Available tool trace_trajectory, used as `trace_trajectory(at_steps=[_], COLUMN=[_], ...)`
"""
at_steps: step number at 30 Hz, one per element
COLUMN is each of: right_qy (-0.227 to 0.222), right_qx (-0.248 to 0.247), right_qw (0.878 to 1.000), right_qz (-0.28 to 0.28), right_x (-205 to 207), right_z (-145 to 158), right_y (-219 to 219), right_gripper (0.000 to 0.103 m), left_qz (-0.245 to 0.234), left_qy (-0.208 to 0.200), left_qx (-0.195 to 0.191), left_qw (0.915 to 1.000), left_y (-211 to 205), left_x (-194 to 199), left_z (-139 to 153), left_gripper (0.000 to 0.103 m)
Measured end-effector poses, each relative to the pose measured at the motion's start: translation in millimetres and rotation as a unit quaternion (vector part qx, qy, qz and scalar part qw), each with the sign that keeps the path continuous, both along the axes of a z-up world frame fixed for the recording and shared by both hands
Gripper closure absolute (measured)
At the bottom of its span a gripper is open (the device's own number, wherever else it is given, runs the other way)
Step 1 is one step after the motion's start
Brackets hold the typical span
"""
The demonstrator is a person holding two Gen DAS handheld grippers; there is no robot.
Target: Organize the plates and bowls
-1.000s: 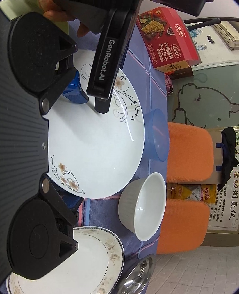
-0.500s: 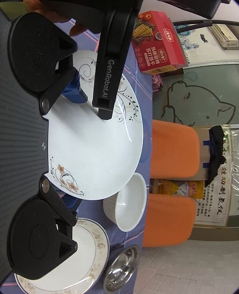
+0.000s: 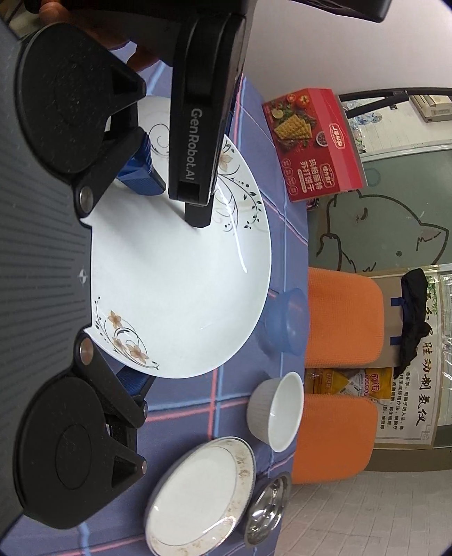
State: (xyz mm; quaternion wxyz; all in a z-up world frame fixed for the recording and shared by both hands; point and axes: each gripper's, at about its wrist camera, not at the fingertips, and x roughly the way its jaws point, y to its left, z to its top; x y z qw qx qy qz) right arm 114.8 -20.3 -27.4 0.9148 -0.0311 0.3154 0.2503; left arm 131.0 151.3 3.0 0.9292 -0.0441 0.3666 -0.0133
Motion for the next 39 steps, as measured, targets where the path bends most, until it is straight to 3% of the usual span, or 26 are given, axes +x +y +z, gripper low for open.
trace_trajectory(at_steps=[6, 11, 14, 19, 20, 22, 28, 39], right_qy=[0.015, 0.006, 0.005, 0.004, -0.002, -0.006, -0.014, 0.012], right_qx=[-0.007, -0.018, -0.035, -0.046, -0.038, -0.015, 0.019, 0.044], right_qw=[1.000, 1.000, 0.999, 0.998, 0.999, 1.000, 0.999, 0.992], right_qz=[0.013, 0.013, 0.019, 0.033, 0.029, 0.015, -0.023, -0.115], right_x=[-27.4, -30.4, -28.4, -29.5, -29.7, -29.0, -25.0, -14.3], right_z=[-13.0, -19.5, -25.2, -31.0, -28.5, -22.3, -10.4, -17.8], right_y=[6.7, 7.0, 9.0, 5.5, 0.5, -11.6, -45.0, -118.4], right_gripper=[0.016, 0.016, 0.016, 0.017, 0.018, 0.017, 0.017, 0.017], left_qz=[0.013, 0.011, 0.009, 0.009, 0.014, 0.026, 0.025, -0.043], left_qy=[0.019, 0.030, 0.026, -0.005, -0.014, -0.034, -0.061, -0.033], left_qx=[-0.016, -0.046, -0.038, -0.022, -0.015, 0.001, -0.004, -0.020], left_qw=[0.9996, 0.9985, 0.9989, 0.9997, 0.9997, 0.9991, 0.9978, 0.9983], left_y=[8.2, 14.6, 12.8, 11.3, 12.5, 15.2, 14.3, -55.2], left_x=[-34.9, -38.5, -38.8, -45.0, -47.2, -51.7, -50.4, -16.0], left_z=[-18.5, -31.1, -35.2, -24.0, -20.0, -10.9, 8.3, 6.5], left_gripper=[0.048, 0.048, 0.047, 0.026, 0.023, 0.009, 0.006, 0.003])
